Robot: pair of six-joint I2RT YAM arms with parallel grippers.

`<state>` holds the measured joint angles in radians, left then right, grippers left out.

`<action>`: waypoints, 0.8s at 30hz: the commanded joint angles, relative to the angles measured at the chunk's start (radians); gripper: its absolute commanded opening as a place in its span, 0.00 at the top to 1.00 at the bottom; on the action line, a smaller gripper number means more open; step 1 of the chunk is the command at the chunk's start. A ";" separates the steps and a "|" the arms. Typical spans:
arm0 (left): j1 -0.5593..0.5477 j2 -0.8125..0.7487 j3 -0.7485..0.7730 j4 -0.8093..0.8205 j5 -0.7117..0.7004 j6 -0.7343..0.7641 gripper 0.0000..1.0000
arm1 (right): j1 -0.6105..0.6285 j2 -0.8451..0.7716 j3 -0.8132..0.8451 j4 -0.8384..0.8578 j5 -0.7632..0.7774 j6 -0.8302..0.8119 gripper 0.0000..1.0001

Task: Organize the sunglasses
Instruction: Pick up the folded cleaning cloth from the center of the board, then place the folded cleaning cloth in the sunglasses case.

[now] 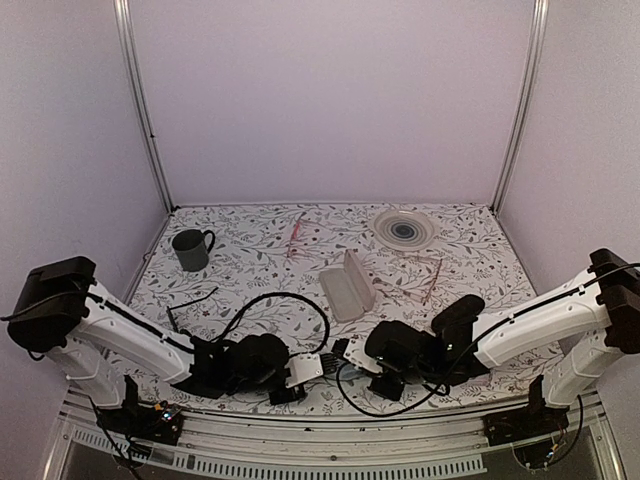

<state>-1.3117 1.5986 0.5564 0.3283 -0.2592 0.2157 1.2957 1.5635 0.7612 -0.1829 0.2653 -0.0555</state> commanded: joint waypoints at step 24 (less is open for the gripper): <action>0.378 0.018 0.143 0.057 0.093 0.041 1.00 | -0.142 0.208 0.319 0.024 -0.160 0.358 1.00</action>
<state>-0.9741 1.5593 0.6346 0.3664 -0.1928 0.2379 1.1954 1.7454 1.0306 -0.1738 0.1715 0.2371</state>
